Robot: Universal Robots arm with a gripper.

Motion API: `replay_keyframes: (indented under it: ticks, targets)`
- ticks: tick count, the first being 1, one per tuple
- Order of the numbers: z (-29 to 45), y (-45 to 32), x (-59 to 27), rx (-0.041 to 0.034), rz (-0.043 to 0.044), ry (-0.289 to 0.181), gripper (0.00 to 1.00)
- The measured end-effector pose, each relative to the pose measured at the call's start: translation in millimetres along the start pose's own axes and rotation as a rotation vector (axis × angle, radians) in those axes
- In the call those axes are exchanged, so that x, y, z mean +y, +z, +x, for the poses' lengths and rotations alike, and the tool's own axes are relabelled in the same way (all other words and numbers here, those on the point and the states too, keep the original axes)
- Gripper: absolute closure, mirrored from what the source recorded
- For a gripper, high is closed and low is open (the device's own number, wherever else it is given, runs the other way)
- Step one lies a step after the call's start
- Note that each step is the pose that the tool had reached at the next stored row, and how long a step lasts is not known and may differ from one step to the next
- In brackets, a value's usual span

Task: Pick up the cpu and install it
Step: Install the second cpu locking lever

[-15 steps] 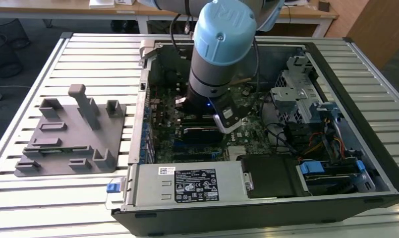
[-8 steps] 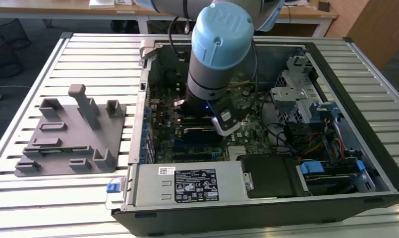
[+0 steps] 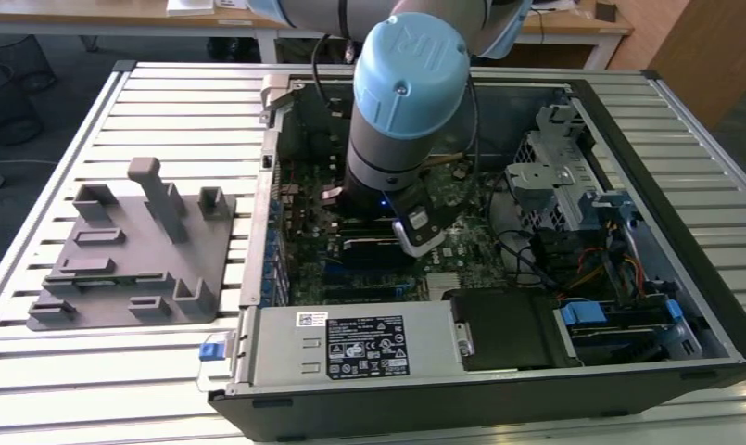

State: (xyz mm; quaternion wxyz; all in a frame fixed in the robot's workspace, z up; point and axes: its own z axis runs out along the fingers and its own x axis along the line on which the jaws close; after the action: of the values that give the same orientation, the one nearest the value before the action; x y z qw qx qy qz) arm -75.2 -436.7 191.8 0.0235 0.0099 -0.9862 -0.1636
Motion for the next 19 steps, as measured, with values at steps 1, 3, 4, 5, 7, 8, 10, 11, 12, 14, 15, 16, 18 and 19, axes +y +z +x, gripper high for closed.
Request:
replay_keyframes:
  ticks: [1,3,4,5,7,8,10,11,12,14,15,16,18,19]
  targets:
    - [0.5,0.7,-0.2,-0.0001,-0.0033,0.000,0.89]
    - [1.4,2.1,-0.6,-0.0003,-0.0084,0.000,0.89]
    - [1.8,2.8,-0.8,-0.0004,-0.0104,-0.001,0.89]
    - [2.1,3.5,-1.1,-0.0005,-0.0119,-0.001,0.89]
    - [2.4,4.3,-1.5,-0.0001,-0.0140,-0.001,0.89]
    - [2.5,4.6,-1.7,0.0000,-0.0158,-0.001,0.89]
    - [2.5,5.1,-1.4,-0.0002,-0.0207,-0.001,0.89]
    - [2.4,5.6,-1.2,-0.0004,-0.0236,-0.001,0.89]
    - [2.4,6.0,-1.1,-0.0006,-0.0256,-0.001,0.89]
    - [2.4,6.3,-1.0,-0.0004,-0.0274,-0.001,0.89]
    - [2.4,6.5,-0.8,-0.0004,-0.0283,-0.001,0.89]
    - [2.4,6.7,-0.6,-0.0004,-0.0290,-0.001,0.89]
    - [2.7,7.1,0.1,-0.0007,-0.0297,-0.001,0.89]
    - [2.9,7.3,0.5,-0.0005,-0.0297,-0.002,0.89]
